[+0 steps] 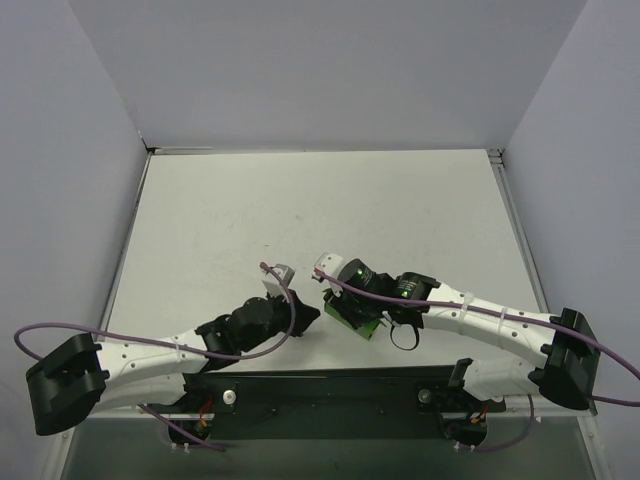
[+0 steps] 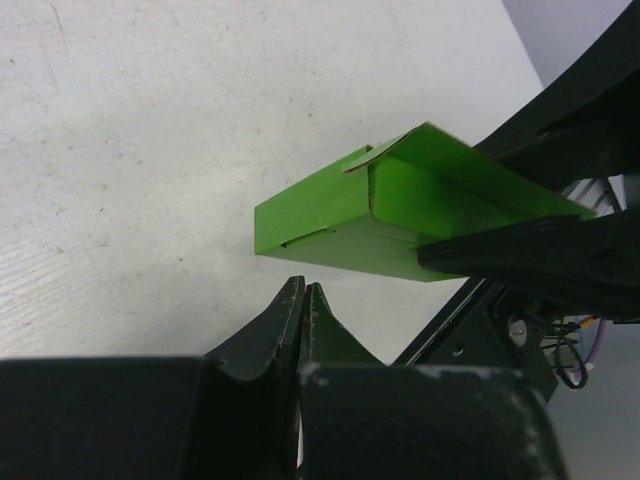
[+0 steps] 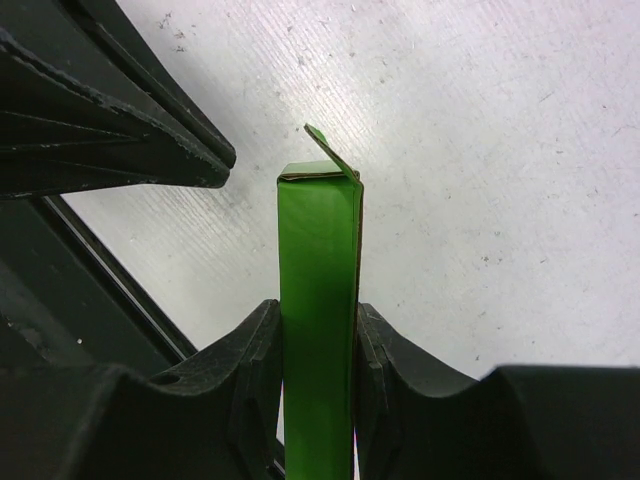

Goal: Fold the paper box

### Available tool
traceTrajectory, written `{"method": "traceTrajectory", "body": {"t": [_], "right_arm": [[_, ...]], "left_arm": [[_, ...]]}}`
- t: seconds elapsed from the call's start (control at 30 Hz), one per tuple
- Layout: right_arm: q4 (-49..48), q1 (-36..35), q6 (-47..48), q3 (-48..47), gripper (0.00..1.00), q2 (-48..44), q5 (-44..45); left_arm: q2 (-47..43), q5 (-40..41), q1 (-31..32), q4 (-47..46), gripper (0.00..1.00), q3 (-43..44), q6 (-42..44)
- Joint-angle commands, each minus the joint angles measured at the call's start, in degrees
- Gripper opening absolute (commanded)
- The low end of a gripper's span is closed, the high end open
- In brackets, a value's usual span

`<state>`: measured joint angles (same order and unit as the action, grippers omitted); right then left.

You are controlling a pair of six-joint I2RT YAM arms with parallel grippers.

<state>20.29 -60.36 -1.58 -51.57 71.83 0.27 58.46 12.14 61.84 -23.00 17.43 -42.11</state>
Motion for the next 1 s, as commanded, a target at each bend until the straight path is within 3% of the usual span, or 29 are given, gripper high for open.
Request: {"method": "traceTrajectory", "body": {"t": [0.0,0.2,0.33,0.57,0.77,0.97], "right_arm": [[-0.61,0.07,-0.70,-1.34,0.02,-0.82,2.01],[-0.61,0.06,-0.61,-1.08,0.02,-0.99,1.05],[-0.87,0.06,-0.17,-0.81,0.02,-1.17,-2.90],[-1.13,0.15,0.35,-0.72,0.02,-1.87,-7.65],[-1.05,0.15,0.35,-0.81,0.02,-1.70,-9.33],[-1.13,0.15,0.18,-0.90,0.02,-1.87,-9.94]], "left_arm": [[0.52,-0.89,0.21,-2.48,0.00,-0.20,2.73],[-2.90,-2.12,0.03,-2.40,0.00,-0.29,9.12],[-5.72,-7.64,-4.00,-3.71,0.25,-0.29,14.68],[-4.42,-23.20,-12.80,-9.60,0.48,-0.03,18.02],[-0.28,-32.44,-13.24,-11.98,0.51,3.13,19.78],[0.52,-32.27,-13.33,-12.94,0.50,3.66,19.96]]}}
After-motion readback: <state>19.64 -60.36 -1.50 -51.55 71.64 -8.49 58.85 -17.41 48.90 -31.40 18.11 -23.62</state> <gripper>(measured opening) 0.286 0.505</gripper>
